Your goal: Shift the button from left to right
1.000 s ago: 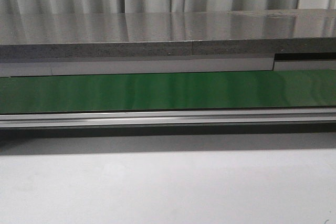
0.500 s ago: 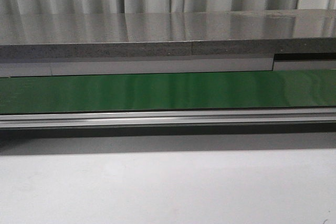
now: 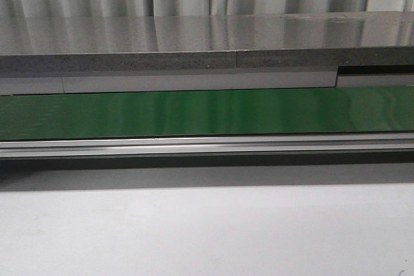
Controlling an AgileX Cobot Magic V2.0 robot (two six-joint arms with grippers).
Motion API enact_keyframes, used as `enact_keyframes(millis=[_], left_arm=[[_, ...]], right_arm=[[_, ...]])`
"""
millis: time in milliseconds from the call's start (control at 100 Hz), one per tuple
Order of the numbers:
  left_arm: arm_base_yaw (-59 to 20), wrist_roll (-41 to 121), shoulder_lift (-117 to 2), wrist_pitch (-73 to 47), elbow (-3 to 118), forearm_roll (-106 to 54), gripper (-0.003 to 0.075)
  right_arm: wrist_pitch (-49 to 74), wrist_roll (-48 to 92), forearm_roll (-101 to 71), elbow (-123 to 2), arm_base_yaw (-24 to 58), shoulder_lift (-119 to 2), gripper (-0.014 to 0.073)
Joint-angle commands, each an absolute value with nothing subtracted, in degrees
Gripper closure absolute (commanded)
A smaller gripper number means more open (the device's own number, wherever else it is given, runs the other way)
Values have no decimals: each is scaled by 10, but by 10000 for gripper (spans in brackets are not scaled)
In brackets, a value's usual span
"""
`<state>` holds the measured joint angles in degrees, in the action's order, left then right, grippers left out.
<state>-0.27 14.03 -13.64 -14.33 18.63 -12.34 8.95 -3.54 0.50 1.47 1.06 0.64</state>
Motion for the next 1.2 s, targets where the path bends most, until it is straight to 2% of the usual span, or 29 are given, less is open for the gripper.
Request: enact_keyframes(millis=[0,1190], left_arm=[[-6,140,-143,-95,201,-130,740],[-6,140,-143,-95,201,-130,740]], right_arm=[[22,-36,0,7,9,16,661],[18,-36,0,7,9,16,661]])
